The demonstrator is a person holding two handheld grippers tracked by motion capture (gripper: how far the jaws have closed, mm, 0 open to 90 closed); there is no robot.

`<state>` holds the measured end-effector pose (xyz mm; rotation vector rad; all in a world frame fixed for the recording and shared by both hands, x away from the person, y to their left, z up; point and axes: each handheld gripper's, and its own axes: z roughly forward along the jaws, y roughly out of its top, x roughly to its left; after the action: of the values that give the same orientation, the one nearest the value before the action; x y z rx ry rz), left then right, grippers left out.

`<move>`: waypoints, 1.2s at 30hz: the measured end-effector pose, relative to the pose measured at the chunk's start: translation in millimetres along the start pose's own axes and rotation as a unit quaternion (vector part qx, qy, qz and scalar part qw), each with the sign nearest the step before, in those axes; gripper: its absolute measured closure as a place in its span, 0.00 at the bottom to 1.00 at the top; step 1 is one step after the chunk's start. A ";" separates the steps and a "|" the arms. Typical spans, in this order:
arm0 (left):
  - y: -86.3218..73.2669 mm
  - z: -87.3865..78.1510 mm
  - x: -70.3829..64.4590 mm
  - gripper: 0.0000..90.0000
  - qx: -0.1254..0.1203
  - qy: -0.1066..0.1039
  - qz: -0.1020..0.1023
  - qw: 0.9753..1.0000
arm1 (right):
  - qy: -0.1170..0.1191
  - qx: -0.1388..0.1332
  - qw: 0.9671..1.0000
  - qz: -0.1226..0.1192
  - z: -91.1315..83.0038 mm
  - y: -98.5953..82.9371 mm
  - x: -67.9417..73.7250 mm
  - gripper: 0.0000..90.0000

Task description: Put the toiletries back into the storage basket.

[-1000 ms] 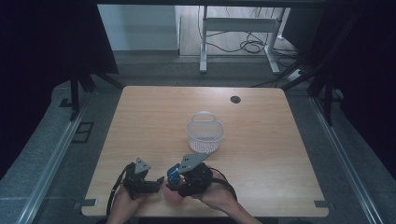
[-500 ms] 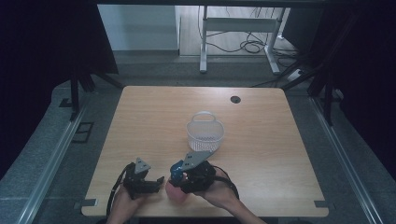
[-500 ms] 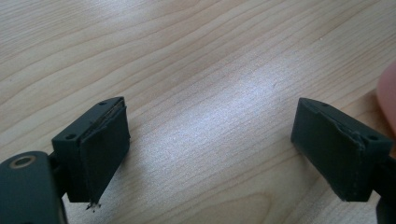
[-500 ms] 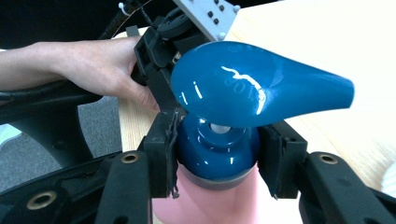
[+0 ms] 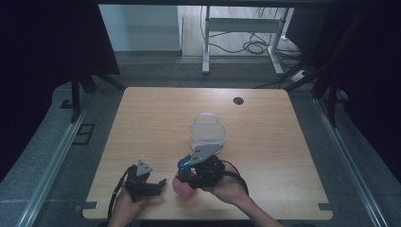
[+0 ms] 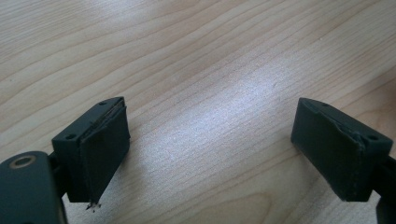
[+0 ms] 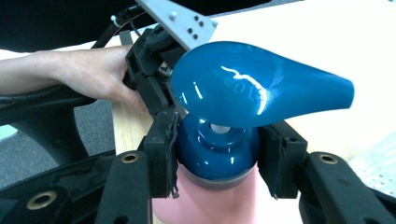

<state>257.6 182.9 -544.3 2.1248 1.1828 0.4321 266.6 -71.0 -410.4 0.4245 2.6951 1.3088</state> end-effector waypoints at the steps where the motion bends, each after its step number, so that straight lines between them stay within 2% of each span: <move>1: 0.0 0.0 0.1 0.13 0.000 0.000 0.000 1.000 | -0.003 -0.001 1.000 0.002 -3.3 1.7 -2.9 0.58; 15: 0.1 0.0 0.2 0.13 0.000 0.000 0.001 1.000 | -0.021 -0.006 1.000 0.014 -23.1 10.3 -24.4 0.58; 36: 0.0 0.0 0.2 0.13 0.000 0.000 0.001 1.000 | -0.064 -0.016 0.997 0.026 -48.1 28.1 -58.7 0.58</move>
<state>257.7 183.0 -544.2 2.1253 1.1808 0.4337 317.4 -108.3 -359.6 0.5592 2.5716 1.2910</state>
